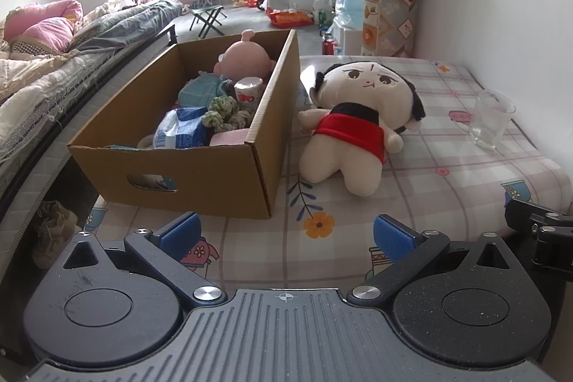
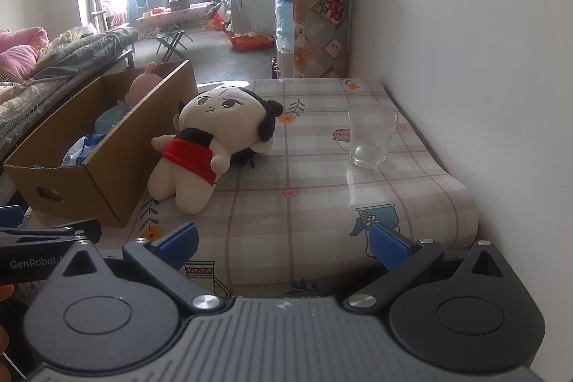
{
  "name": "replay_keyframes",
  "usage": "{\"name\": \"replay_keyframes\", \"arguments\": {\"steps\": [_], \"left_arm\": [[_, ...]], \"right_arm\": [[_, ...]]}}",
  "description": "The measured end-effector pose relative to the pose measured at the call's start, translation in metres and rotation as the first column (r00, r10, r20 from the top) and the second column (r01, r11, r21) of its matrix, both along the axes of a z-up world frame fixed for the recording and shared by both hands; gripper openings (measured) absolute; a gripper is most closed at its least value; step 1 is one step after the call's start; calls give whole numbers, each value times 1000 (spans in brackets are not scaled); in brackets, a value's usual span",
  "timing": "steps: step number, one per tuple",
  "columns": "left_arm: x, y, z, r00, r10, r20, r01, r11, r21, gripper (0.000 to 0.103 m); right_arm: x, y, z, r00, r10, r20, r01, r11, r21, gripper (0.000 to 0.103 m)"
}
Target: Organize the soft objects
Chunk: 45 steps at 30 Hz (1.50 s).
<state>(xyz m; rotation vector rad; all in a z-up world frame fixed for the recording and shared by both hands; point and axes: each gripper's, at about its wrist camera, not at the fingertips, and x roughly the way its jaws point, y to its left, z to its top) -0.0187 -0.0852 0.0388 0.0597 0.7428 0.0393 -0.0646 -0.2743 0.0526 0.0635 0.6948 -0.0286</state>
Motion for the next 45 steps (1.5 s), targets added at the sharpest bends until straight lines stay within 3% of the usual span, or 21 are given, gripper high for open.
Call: {"name": "replay_keyframes", "arguments": {"steps": [45], "left_arm": [[10,5,-9,999,6,-53,-6,1000,0,103]], "right_arm": [[8,6,-6,999,22,-29,-23,999,-47,103]]}}
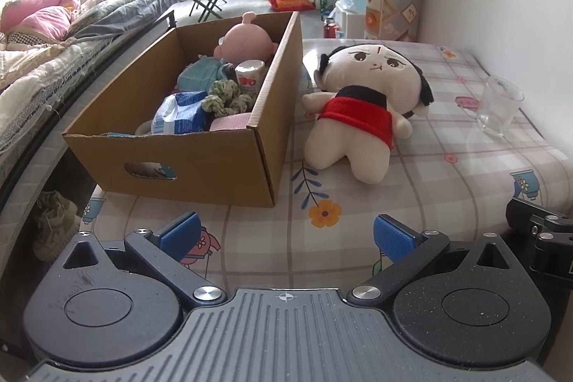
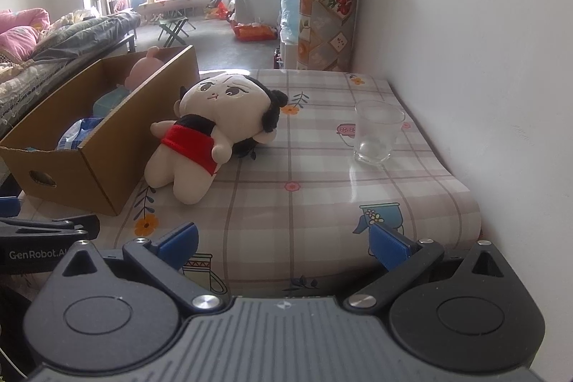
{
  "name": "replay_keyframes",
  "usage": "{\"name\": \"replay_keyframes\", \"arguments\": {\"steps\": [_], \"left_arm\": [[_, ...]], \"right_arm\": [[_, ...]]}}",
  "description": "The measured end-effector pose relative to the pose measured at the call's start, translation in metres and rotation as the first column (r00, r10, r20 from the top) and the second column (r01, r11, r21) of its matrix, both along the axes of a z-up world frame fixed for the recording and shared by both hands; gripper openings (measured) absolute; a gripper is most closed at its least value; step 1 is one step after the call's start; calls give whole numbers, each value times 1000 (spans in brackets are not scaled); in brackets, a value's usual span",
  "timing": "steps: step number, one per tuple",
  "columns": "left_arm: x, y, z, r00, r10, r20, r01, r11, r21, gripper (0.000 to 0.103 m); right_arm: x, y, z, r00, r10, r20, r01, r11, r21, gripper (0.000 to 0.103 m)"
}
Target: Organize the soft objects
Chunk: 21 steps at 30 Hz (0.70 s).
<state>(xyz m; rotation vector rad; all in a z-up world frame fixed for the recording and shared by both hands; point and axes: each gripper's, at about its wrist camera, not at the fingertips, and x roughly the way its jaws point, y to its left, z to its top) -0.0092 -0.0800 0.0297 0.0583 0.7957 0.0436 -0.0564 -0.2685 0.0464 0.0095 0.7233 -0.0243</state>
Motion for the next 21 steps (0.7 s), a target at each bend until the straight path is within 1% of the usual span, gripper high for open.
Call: {"name": "replay_keyframes", "arguments": {"steps": [7,15,21], "left_arm": [[1,-1,-1,1000,-7,-8,7,1000,-4,103],[2,-8,-2,999,-42,-20,42,999,-6,103],[2,-12,-2,998,-51,-19,51,999,-3,103]], "right_arm": [[0,-1,0,1000,-6,2,6,1000,0,103],[0,-7,1,1000,-22,0,22,1000,0,103],[0,-11,1,999,-34,1,34,999,1,103]]}}
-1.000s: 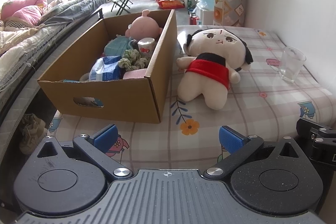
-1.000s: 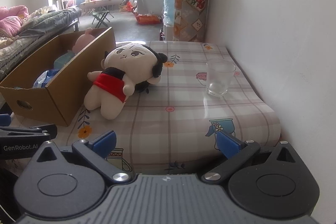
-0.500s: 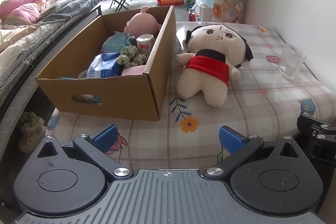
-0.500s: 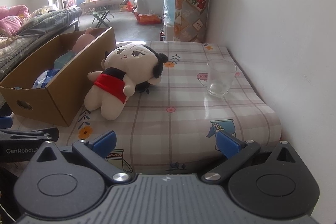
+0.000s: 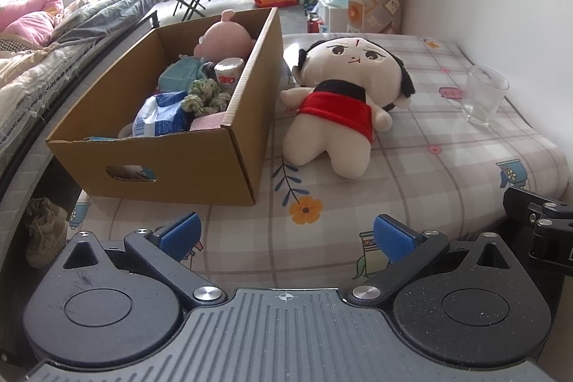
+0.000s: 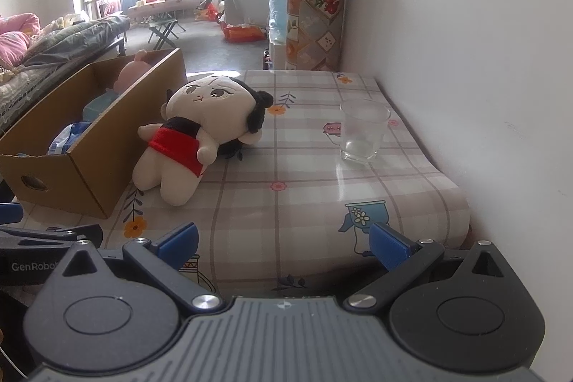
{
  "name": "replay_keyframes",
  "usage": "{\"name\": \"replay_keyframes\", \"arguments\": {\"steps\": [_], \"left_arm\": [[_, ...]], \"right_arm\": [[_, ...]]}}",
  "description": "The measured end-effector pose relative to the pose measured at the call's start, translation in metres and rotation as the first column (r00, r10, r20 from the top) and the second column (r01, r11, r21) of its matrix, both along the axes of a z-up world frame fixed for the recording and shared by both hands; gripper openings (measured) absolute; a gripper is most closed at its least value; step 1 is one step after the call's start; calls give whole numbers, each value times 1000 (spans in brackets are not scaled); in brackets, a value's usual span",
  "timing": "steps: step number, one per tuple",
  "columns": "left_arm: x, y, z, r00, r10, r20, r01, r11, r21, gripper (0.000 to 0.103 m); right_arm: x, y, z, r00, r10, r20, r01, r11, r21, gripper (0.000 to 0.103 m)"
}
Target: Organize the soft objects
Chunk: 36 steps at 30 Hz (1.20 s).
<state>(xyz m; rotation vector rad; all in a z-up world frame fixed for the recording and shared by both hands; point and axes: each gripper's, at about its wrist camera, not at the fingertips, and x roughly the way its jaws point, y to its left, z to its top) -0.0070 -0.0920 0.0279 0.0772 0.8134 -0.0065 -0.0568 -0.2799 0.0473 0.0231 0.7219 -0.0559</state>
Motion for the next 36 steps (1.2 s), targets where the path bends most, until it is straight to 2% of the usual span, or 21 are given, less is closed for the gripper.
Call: {"name": "replay_keyframes", "arguments": {"steps": [36], "left_arm": [[4,3,4,1000,8,0,-8,1000,-3,103]], "right_arm": [[2,4,5,1000,8,14,-8,1000,-2,103]]}}
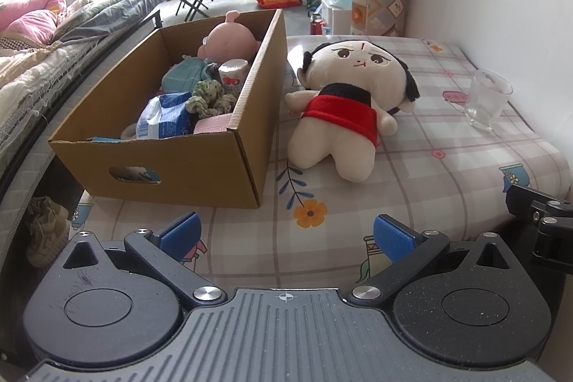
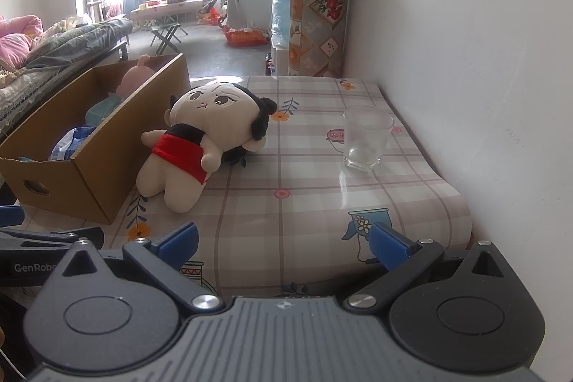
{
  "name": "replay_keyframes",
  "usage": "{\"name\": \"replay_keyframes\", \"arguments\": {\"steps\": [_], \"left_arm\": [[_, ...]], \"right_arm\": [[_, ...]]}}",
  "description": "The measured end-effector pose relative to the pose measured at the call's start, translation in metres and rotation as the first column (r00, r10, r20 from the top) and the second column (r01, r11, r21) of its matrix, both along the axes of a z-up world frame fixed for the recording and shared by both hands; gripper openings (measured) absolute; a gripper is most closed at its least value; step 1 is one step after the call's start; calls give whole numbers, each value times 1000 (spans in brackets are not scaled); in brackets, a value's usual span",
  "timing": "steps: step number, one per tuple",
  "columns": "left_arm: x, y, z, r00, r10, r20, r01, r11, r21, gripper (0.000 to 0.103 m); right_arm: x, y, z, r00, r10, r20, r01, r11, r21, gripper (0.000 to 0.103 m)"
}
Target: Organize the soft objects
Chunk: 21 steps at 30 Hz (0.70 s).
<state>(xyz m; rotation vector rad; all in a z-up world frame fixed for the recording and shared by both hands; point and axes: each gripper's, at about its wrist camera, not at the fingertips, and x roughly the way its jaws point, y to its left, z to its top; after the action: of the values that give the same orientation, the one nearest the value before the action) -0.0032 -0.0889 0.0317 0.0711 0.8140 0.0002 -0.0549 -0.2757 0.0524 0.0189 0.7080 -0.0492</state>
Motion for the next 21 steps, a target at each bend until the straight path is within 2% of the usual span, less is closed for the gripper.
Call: {"name": "replay_keyframes", "arguments": {"steps": [21], "left_arm": [[1,1,-4,1000,10,-10,-10,1000,-7,103]], "right_arm": [[0,1,0,1000,4,-3,-4,1000,-1,103]]}}
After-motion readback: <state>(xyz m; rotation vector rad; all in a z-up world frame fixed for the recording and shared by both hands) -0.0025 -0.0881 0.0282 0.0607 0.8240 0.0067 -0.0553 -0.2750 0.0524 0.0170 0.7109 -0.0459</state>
